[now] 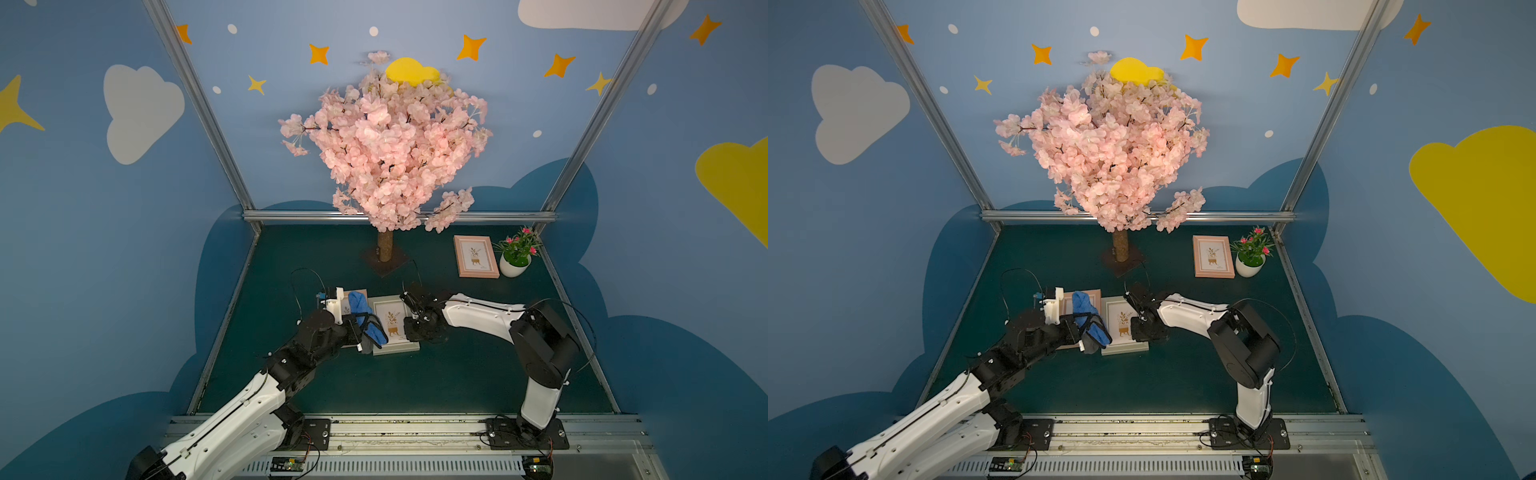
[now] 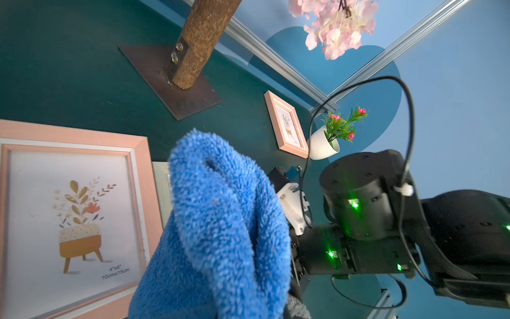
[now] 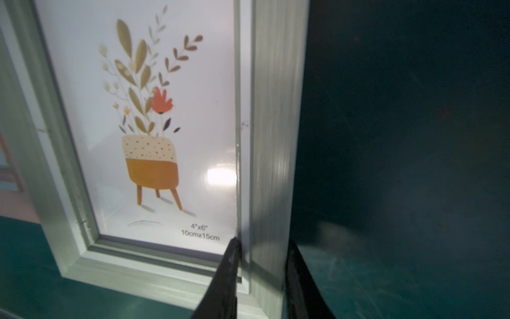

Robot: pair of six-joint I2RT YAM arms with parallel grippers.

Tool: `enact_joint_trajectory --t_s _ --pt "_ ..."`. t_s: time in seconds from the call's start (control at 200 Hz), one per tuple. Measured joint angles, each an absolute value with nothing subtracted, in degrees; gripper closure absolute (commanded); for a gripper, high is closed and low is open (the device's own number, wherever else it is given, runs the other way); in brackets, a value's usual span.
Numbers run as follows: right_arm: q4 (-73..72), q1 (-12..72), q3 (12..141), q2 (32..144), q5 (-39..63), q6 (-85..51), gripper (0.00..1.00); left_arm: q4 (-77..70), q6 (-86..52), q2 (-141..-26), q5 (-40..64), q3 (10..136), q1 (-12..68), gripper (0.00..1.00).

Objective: Wipe the picture frame with a cloth
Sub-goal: Move the picture frame to the center of the board.

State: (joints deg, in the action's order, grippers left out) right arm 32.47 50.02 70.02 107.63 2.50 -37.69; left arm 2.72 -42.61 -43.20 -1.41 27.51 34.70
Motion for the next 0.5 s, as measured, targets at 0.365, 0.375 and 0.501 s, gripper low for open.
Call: enact_joint_trajectory --t_s 0.365,0.375,0.501 --pt "31.88 52.31 78.41 113.82 5.61 -38.76 0.47 7.2 -40.27 -38.37 1.02 27.57 32.53 0.9" --pt "31.83 52.27 78.35 113.73 5.67 -38.94 0.46 7.07 -40.25 -38.41 1.15 27.51 32.49 0.9" --pt "31.29 51.29 75.59 111.02 6.33 -38.79 0.39 5.45 -40.27 -39.51 3.29 26.83 32.23 0.91"
